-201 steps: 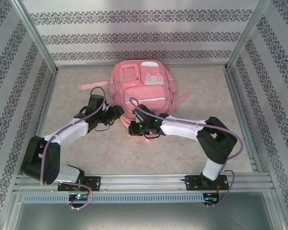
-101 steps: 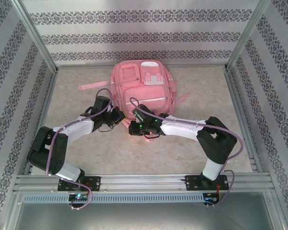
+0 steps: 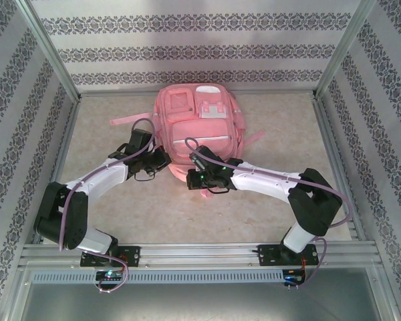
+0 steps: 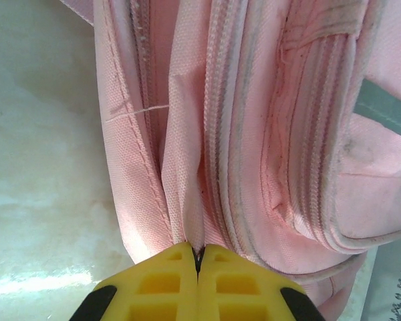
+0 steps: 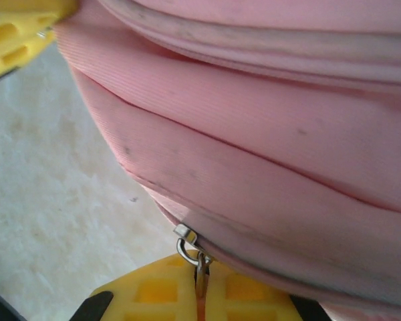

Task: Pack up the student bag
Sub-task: Zip the student bag at the center of the table.

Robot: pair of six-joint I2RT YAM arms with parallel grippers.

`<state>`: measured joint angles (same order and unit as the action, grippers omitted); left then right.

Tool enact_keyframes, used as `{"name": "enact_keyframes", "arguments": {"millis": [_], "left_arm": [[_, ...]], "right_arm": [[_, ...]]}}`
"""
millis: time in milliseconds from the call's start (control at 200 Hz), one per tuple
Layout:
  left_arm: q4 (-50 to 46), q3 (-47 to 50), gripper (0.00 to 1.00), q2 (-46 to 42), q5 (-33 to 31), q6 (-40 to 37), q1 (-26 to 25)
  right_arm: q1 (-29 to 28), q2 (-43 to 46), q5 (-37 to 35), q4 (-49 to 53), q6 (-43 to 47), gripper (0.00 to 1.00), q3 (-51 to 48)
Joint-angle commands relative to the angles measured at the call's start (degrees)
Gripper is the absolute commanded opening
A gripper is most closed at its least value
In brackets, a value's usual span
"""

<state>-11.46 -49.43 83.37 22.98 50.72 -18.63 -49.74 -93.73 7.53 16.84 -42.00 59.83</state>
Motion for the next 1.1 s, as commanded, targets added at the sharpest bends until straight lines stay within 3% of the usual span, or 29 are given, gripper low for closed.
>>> {"name": "enact_keyframes", "arguments": {"millis": [0, 330, 585, 610, 680, 759, 919, 1094], "left_arm": [[-4.17, -1.72, 0.00, -1.63, -5.05, -2.32, 2.24], [-5.62, -2.07, 0.00, -2.51, -6.17, -2.63, 3.33], [-11.00, -5.27, 0.00, -3.34, -6.09, -3.44, 5.01], [-12.04, -5.75, 0.02, -3.68, -6.06, -3.43, 5.01], [-14.24, -6.40, 0.28, -5.27, -5.14, -2.69, 5.02], [-14.64, -4.90, 0.40, -8.34, -3.28, -0.32, 5.01], [-14.20, 0.71, 0.51, -15.15, -0.06, 5.65, 4.75], [-12.03, 5.94, 0.55, -18.83, 1.04, 10.99, 3.60]], "right_arm": [[1.37, 2.64, -1.99, 6.38, 3.08, 0.00, -2.28], [7.33, 9.07, -3.97, 8.68, 6.40, 0.00, -8.50], [6.38, 10.72, 3.39, 2.07, 3.19, 0.00, -10.11], [5.86, 10.40, 4.17, 1.13, 2.48, 0.00, -9.88], [4.02, 9.05, 5.76, -0.90, 0.88, 0.00, -8.32], [1.65, 6.57, 6.39, -1.91, -0.22, 0.00, -5.50], [-2.28, 0.07, 7.43, -2.72, -0.80, 0.00, 1.73], [-4.61, -6.07, 8.70, -3.36, -1.33, 0.00, 8.98]]}}
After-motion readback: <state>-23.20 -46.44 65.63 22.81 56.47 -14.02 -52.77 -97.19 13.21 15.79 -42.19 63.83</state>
